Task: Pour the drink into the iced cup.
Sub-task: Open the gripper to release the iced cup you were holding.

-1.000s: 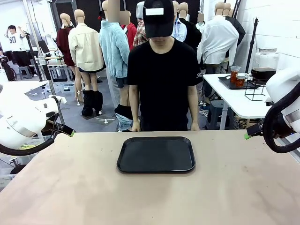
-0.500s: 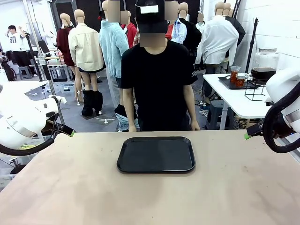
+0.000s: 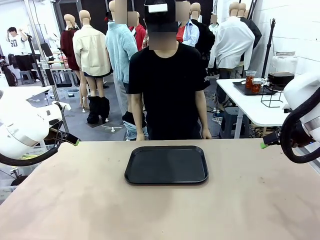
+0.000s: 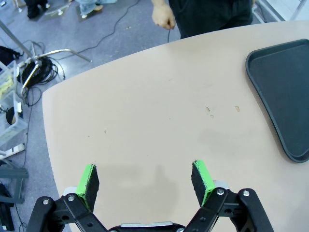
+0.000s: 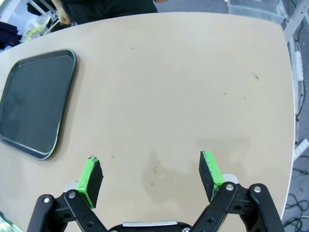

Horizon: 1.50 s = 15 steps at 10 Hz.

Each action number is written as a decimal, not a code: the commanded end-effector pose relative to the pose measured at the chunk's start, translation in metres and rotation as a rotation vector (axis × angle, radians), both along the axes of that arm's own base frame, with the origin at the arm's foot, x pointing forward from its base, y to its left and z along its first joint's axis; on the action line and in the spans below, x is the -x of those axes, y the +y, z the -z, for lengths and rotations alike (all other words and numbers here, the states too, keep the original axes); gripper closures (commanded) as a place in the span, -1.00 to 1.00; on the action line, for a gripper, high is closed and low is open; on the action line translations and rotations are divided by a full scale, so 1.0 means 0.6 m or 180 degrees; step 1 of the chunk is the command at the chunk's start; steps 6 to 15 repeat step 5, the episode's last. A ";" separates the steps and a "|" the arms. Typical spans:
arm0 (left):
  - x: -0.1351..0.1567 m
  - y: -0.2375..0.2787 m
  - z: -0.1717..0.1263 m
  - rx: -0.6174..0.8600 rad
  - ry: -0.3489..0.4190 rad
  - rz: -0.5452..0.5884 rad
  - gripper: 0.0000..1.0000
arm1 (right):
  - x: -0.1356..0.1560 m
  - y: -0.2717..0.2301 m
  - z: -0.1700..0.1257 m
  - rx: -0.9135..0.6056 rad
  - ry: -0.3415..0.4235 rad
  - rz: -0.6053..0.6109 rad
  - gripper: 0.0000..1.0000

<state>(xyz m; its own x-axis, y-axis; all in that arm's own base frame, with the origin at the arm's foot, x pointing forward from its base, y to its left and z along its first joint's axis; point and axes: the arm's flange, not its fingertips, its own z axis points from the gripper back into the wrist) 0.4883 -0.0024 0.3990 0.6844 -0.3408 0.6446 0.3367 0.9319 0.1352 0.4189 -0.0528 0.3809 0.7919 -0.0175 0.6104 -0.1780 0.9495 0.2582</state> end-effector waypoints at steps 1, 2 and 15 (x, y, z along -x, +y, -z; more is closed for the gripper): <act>0.002 0.001 0.006 0.0020 -0.0041 -0.0026 -1.00 | 0.001 0.001 0.003 -0.0003 -0.0033 -0.0014 -1.00; 0.002 0.001 0.006 0.0020 -0.0041 -0.0026 -1.00 | 0.001 0.001 0.003 -0.0003 -0.0033 -0.0014 -1.00; 0.002 0.001 0.006 0.0020 -0.0041 -0.0026 -1.00 | 0.001 0.001 0.003 -0.0003 -0.0033 -0.0014 -1.00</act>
